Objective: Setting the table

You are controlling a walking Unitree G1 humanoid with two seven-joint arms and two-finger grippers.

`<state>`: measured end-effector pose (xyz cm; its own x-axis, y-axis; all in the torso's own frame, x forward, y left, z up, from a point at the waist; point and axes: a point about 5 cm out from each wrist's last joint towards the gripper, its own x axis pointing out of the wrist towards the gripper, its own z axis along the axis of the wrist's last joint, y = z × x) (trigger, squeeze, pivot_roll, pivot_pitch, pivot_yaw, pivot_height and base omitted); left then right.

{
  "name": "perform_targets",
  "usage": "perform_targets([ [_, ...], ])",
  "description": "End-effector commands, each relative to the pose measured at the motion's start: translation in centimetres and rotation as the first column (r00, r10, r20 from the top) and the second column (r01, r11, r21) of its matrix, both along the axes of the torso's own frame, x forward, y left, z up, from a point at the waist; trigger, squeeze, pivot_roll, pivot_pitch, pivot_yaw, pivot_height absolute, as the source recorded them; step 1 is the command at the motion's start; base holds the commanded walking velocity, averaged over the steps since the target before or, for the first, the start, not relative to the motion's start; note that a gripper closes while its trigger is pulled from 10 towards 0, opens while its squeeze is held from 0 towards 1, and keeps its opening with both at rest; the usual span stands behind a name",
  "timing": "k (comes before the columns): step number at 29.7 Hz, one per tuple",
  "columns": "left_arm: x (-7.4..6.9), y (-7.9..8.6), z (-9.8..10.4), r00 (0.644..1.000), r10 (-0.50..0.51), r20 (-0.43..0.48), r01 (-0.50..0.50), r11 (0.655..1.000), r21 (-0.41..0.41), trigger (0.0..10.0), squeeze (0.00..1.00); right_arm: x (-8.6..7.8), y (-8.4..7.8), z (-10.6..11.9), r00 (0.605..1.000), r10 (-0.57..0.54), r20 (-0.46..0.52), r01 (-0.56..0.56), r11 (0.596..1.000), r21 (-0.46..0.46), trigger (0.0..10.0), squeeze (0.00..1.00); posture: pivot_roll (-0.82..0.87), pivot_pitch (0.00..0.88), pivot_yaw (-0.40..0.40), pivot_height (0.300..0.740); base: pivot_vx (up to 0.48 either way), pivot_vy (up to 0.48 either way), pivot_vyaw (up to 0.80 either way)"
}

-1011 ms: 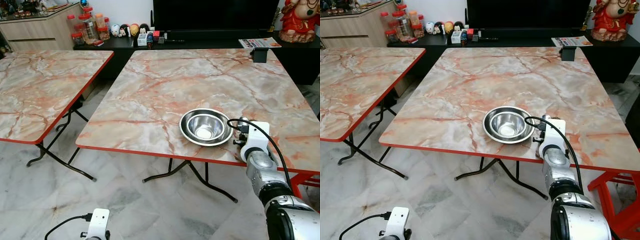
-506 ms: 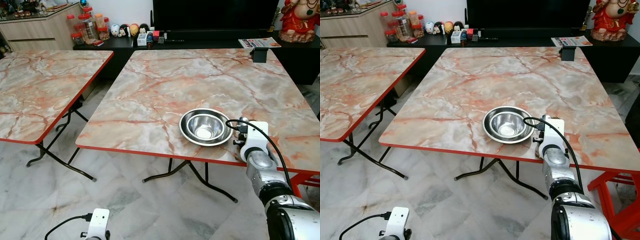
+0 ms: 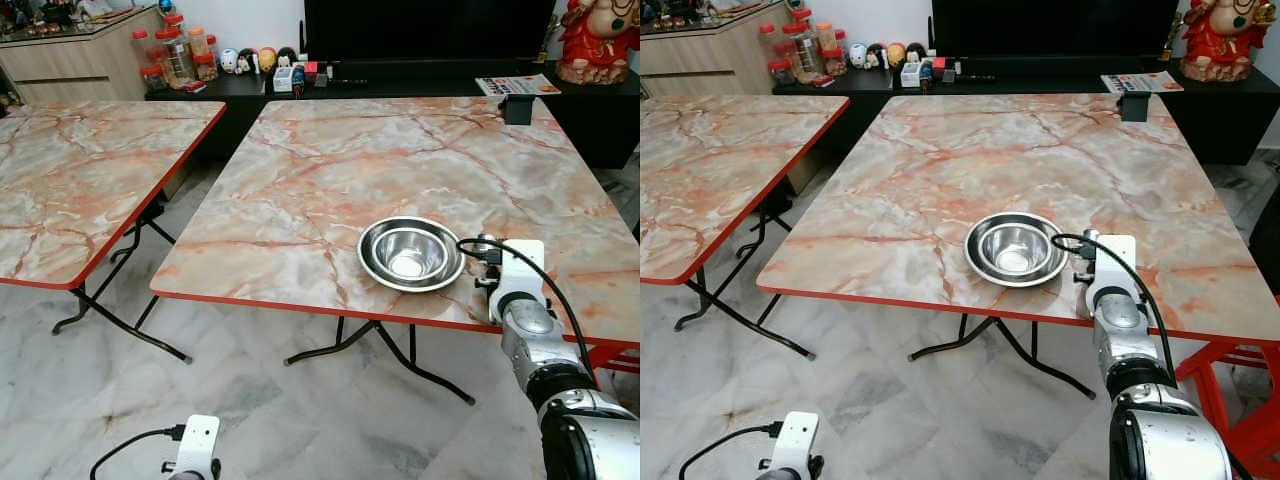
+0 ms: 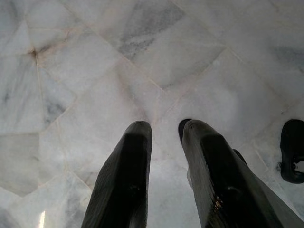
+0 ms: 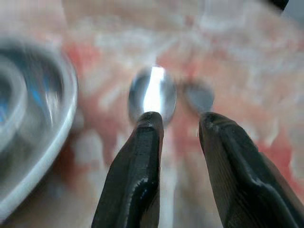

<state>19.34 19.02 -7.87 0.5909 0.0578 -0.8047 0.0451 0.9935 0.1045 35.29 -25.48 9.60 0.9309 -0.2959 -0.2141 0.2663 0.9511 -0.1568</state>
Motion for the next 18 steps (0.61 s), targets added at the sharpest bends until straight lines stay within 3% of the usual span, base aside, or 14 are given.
perform_targets([
  [1, 0.0, 0.7, 0.1, 1.000, 0.003, -0.009, -0.003, 1.000, 0.013, 10.0, 0.00, 1.0, 0.4, 2.3, 0.992, 0.013, 0.125, -0.013, 1.000, 0.001, 10.0, 0.00, -0.09, 0.000, 0.085, 0.740, 0.000, 0.000, 0.00],
  [2, 0.0, 0.7, 0.1, 1.000, 0.004, -0.009, -0.004, 1.000, 0.013, 10.0, 0.00, 1.1, 0.4, 3.4, 0.977, 0.007, 0.214, -0.009, 1.000, 0.006, 10.0, 0.00, -0.09, 0.000, 0.085, 0.740, 0.000, 0.000, 0.00],
  [4, 0.0, 0.7, 0.1, 1.000, 0.004, -0.010, -0.004, 1.000, 0.012, 10.0, 0.00, 1.1, 0.5, 4.2, 0.959, -0.001, 0.285, -0.004, 1.000, 0.018, 10.0, 0.00, -0.09, 0.000, 0.086, 0.740, 0.000, 0.000, 0.00],
  [8, 0.0, 0.5, 0.0, 1.000, 0.004, -0.011, -0.004, 1.000, 0.007, 10.0, 0.00, 0.5, 0.3, 4.3, 0.943, -0.018, 0.332, 0.016, 1.000, 0.008, 10.0, 0.00, -0.10, 0.000, 0.084, 0.740, 0.000, 0.000, 0.00],
  [14, 0.0, 0.3, 0.0, 1.000, 0.003, -0.010, -0.003, 1.000, 0.001, 10.0, 0.00, -0.7, -1.3, 3.1, 0.948, -0.086, 0.306, 0.099, 0.995, -0.025, 10.0, 0.00, -0.11, 0.000, 0.084, 0.740, 0.000, 0.000, 0.00],
  [16, 0.0, 0.3, 0.0, 1.000, 0.001, -0.011, -0.001, 1.000, -0.004, 10.0, 0.00, -1.9, -3.4, 2.3, 0.945, -0.184, 0.270, 0.206, 0.977, -0.055, 10.0, 0.00, -0.11, 0.000, 0.086, 0.740, 0.000, 0.000, 0.00],
  [18, 0.0, 0.2, 0.0, 1.000, -0.002, -0.013, 0.002, 1.000, -0.006, 10.0, 0.00, -2.3, -4.1, 2.2, 0.940, -0.214, 0.264, 0.237, 0.970, -0.056, 10.0, 0.00, -0.11, 0.000, 0.086, 0.740, 0.000, 0.000, 0.00],
])
